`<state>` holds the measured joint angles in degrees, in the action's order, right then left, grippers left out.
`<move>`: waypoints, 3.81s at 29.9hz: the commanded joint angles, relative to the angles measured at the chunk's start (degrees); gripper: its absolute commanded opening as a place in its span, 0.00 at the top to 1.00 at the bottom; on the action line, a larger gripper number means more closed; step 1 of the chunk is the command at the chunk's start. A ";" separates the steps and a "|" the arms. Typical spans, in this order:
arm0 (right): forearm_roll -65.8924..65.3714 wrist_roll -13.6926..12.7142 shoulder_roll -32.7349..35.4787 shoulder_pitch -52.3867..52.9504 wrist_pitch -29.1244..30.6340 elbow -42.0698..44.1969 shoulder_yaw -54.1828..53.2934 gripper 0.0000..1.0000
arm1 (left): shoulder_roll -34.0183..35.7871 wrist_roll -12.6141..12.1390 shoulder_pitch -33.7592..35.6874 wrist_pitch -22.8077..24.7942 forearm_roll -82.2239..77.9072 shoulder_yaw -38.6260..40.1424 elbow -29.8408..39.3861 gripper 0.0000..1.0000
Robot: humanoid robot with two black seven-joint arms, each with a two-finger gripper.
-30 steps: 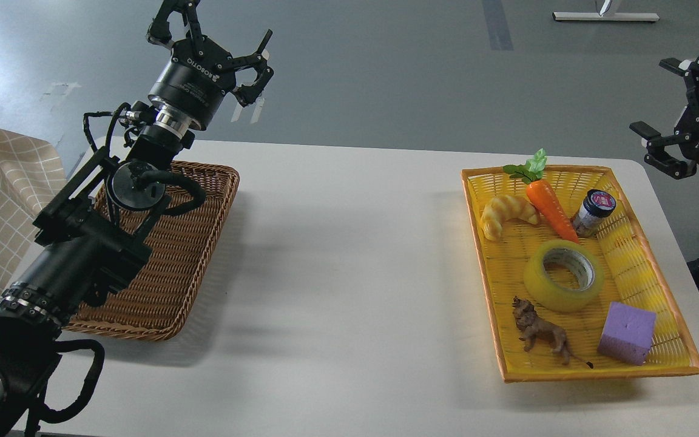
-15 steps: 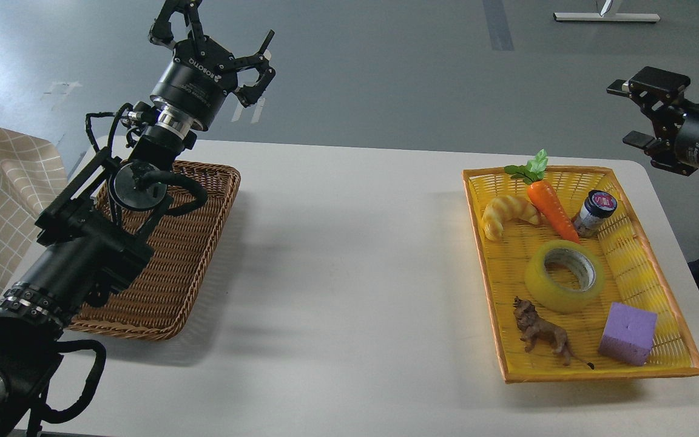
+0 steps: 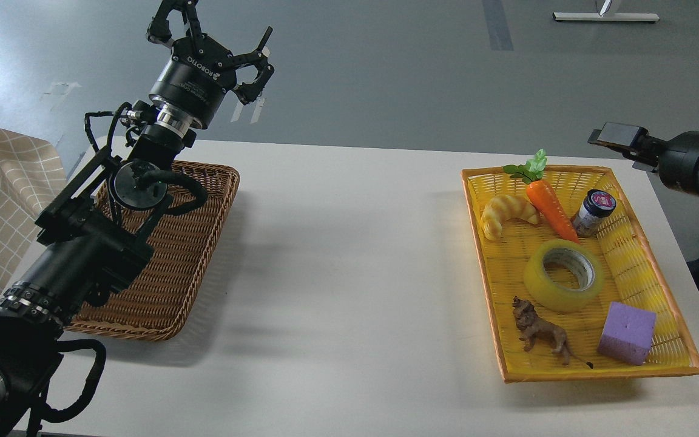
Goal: Place and transfer tape with both arms
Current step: 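Move the right gripper toward the yellow tape roll in the tray, then insert the right gripper into the tape roll's hole and grasp it, then lift the tape roll out of the tray toward the table center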
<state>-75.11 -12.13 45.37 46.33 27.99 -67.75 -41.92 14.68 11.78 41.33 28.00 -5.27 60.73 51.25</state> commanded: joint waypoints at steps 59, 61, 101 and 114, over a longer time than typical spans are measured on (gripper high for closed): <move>-19.28 0.17 0.86 -17.42 0.01 -10.21 3.34 0.22 | -0.18 0.18 -0.47 0.00 0.00 0.09 -0.01 0.02; -19.28 0.17 0.43 -17.42 0.01 -9.69 3.34 0.22 | -0.18 0.18 -0.47 0.00 0.00 0.18 -0.01 0.02; -18.76 0.88 4.46 -10.75 0.01 -13.97 2.90 1.00 | -0.18 0.18 -0.47 0.00 0.09 0.18 -0.01 0.02; -18.67 0.88 -0.87 2.88 0.01 -18.91 3.42 1.00 | -0.09 0.18 -0.29 0.00 0.00 0.53 -0.01 0.02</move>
<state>-93.71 -11.25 48.88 46.45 28.00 -86.85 -38.94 14.69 11.94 40.95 28.00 -5.24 61.26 51.23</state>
